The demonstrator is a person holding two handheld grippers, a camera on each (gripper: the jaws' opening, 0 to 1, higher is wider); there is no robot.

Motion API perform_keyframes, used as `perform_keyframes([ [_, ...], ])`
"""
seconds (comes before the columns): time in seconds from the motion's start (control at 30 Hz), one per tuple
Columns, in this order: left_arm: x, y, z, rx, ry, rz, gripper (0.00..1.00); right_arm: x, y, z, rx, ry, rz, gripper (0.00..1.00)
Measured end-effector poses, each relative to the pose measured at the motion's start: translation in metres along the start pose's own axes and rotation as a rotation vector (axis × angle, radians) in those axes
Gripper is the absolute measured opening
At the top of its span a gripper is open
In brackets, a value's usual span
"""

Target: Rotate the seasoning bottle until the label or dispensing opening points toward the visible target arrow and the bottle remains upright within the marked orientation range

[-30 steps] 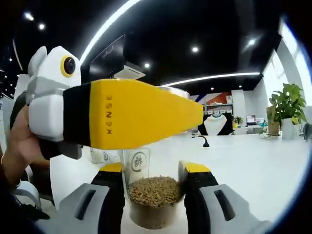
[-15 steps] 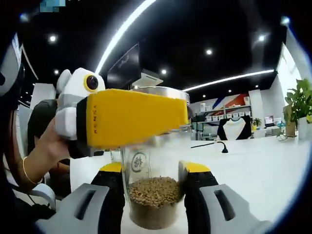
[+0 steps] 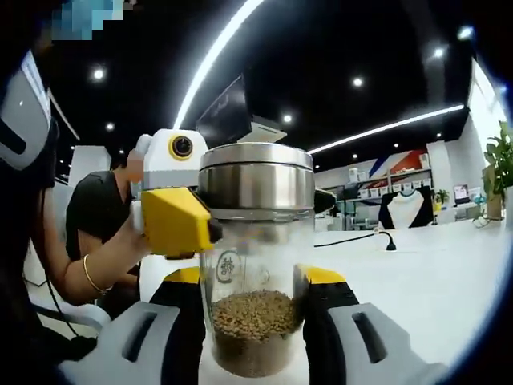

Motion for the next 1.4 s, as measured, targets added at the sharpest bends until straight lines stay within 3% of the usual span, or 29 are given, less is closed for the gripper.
perform_keyframes([
  [0.07, -0.001, 0.004, 0.0, -0.008, 0.031, -0.013, 0.46, -0.002, 0.001, 0.001, -0.007, -0.01, -0.01, 0.45],
  [0.23, -0.001, 0.008, 0.001, 0.04, 0.056, -0.044, 0.46, -0.003, 0.003, 0.001, -0.009, -0.024, 0.008, 0.45],
  [0.4, -0.002, 0.009, 0.002, 0.06, 0.043, -0.066, 0.45, 0.0, 0.005, 0.0, -0.016, -0.015, 0.025, 0.45],
  [0.57, -0.003, 0.011, 0.007, 0.038, -0.006, -0.047, 0.45, 0.003, 0.006, 0.001, -0.013, -0.003, 0.042, 0.45],
  [0.7, -0.005, 0.013, 0.013, -0.001, -0.084, -0.02, 0.45, 0.009, 0.007, 0.0, -0.02, 0.031, 0.028, 0.45],
  [0.83, -0.01, 0.012, 0.016, 0.004, -0.178, -0.025, 0.45, 0.015, 0.006, -0.001, -0.011, 0.068, 0.028, 0.45],
  [0.97, -0.018, 0.011, 0.019, 0.05, -0.314, -0.05, 0.45, 0.026, 0.005, -0.003, -0.014, 0.152, -0.008, 0.45],
  [1.1, -0.024, 0.012, 0.021, 0.036, -0.453, -0.035, 0.45, 0.032, 0.007, -0.004, -0.033, 0.213, -0.041, 0.46],
  [1.17, -0.025, 0.011, 0.02, 0.027, -0.514, 0.011, 0.45, 0.033, 0.009, -0.005, -0.044, 0.238, -0.063, 0.45],
  [1.3, -0.03, 0.011, 0.017, 0.03, -0.574, 0.002, 0.45, 0.034, 0.014, -0.005, -0.065, 0.256, -0.119, 0.43],
  [1.4, -0.033, 0.013, 0.015, 0.052, -0.601, -0.025, 0.45, 0.035, 0.015, -0.006, -0.069, 0.261, -0.104, 0.42],
])
Point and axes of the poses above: the point that each gripper's makers call its tool centre point, and the gripper's own axes: z roughly forward along the fingers, x roughly to its right, y roughly out of its underside, the point moved 4 cm from there along -z, roughly backward along the fingers, and after that the axes turned 8 degrees about y, right-handed, at the moved point
